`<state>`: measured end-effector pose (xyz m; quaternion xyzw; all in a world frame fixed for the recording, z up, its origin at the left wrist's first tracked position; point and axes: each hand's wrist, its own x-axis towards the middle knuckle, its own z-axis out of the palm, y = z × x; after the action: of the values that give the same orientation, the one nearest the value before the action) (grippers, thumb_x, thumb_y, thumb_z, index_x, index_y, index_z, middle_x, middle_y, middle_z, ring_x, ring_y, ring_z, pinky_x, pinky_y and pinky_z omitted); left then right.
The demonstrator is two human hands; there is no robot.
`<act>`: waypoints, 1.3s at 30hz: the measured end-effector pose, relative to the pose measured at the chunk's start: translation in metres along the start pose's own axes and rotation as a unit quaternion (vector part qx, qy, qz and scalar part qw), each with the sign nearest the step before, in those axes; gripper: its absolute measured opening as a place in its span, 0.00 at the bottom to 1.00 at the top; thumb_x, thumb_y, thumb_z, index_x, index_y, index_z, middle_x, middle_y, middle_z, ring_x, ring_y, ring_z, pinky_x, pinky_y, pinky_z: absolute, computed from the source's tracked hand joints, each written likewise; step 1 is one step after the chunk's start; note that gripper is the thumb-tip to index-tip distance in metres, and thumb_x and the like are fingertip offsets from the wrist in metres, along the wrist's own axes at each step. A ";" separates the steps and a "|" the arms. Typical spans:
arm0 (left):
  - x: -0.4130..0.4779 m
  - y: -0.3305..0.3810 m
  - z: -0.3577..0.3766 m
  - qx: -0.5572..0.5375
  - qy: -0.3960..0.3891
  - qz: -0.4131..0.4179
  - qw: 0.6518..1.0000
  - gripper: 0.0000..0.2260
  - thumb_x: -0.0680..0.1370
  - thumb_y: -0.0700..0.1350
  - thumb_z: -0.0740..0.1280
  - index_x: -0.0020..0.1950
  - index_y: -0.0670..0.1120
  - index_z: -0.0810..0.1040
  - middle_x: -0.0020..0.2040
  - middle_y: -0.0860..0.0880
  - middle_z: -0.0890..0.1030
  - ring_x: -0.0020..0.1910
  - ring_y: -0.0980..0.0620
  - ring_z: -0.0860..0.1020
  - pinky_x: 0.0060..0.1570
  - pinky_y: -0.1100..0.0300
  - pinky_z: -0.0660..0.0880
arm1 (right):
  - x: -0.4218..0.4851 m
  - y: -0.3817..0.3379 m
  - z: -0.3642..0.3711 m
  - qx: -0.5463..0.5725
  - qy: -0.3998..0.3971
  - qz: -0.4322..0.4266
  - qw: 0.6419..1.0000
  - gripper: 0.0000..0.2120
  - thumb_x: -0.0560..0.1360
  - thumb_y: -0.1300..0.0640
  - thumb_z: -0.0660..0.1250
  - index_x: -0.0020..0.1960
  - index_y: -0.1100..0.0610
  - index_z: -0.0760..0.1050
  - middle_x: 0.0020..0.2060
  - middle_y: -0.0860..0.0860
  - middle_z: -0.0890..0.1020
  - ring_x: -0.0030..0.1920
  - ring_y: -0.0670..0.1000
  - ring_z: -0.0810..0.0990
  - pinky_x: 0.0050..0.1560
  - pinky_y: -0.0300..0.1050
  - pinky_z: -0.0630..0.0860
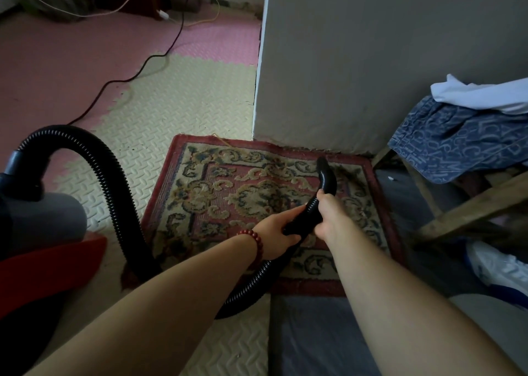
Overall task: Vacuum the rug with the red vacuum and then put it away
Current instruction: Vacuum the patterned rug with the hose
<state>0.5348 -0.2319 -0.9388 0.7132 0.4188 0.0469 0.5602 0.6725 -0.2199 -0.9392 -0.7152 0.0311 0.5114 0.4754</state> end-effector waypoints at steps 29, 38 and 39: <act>0.050 0.005 0.031 -0.028 0.124 0.009 0.992 0.19 0.78 0.42 0.63 0.70 0.53 0.70 0.64 0.54 0.76 0.63 0.55 0.73 0.59 0.64 0.68 | 0.077 -0.012 -0.017 0.047 0.045 -0.015 0.998 0.26 0.77 0.42 0.62 0.68 0.59 0.68 0.59 0.58 0.77 0.56 0.61 0.78 0.59 0.59 0.75; 0.050 0.008 0.031 -0.012 0.126 0.000 0.992 0.20 0.78 0.42 0.63 0.70 0.53 0.70 0.65 0.54 0.76 0.64 0.54 0.72 0.60 0.64 0.67 | 0.081 -0.013 -0.018 0.033 0.034 -0.009 0.999 0.27 0.76 0.42 0.63 0.68 0.58 0.68 0.59 0.58 0.76 0.57 0.61 0.77 0.60 0.60 0.74; 0.049 0.007 0.029 -0.013 0.127 0.000 0.992 0.19 0.78 0.42 0.63 0.70 0.53 0.70 0.64 0.54 0.76 0.64 0.54 0.72 0.58 0.65 0.67 | 0.080 -0.013 -0.016 0.033 0.029 -0.007 0.999 0.27 0.76 0.43 0.64 0.68 0.59 0.67 0.60 0.58 0.76 0.57 0.61 0.77 0.61 0.61 0.73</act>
<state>0.5858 -0.2221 -0.9627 0.6943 0.4858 0.1424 0.5115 0.7290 -0.1886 -0.9915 -0.7142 0.0563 0.4854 0.5011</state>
